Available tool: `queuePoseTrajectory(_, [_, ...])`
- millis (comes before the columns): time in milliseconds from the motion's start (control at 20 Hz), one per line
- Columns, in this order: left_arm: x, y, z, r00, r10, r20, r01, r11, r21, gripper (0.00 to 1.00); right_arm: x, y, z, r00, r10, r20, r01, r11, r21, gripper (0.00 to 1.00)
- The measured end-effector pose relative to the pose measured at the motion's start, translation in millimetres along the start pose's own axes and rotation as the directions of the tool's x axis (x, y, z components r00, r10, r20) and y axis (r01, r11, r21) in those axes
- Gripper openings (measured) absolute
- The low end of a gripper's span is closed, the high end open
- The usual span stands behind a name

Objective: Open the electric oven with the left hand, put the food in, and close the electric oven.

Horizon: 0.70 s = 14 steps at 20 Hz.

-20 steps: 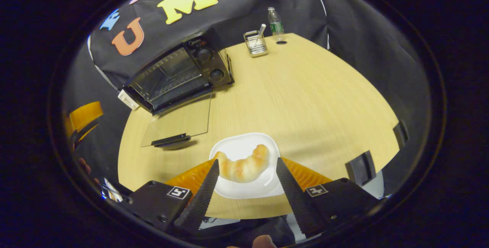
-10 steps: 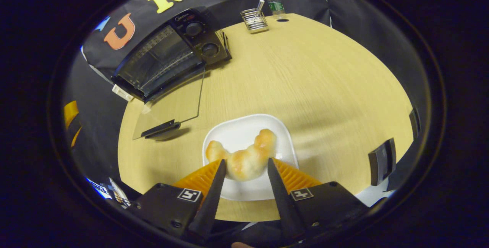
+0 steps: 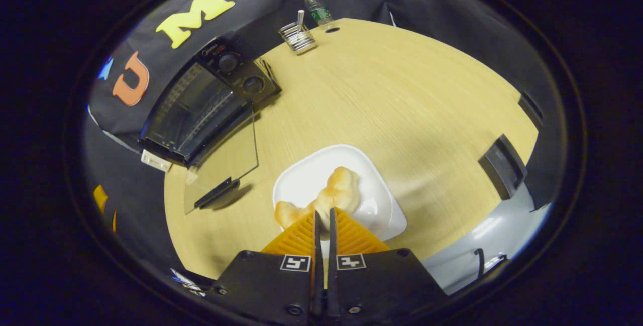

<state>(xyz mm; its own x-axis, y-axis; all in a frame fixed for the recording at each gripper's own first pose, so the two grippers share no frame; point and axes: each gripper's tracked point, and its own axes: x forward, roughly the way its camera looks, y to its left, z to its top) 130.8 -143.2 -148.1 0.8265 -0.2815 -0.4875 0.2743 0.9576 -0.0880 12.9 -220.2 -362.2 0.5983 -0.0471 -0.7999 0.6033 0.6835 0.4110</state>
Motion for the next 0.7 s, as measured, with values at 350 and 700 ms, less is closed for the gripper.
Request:
queuePoseTrajectory(350, [-15, 35, 2, 0.998, -0.054, 0.029, 0.054, 0.999, -0.002, 0.93, -45, 64, 1, 0.988, 0.091, 0.127, -0.115, 0.973, 0.201, 0.05])
queuePoseTrajectory(700, [-36, 92, -6, 1.0, -0.012, 0.023, 0.012, 1.0, -0.006, 0.93, -43, 166, 38, 0.944, 0.23, 0.238, -0.29, 0.921, 0.26, 0.07])
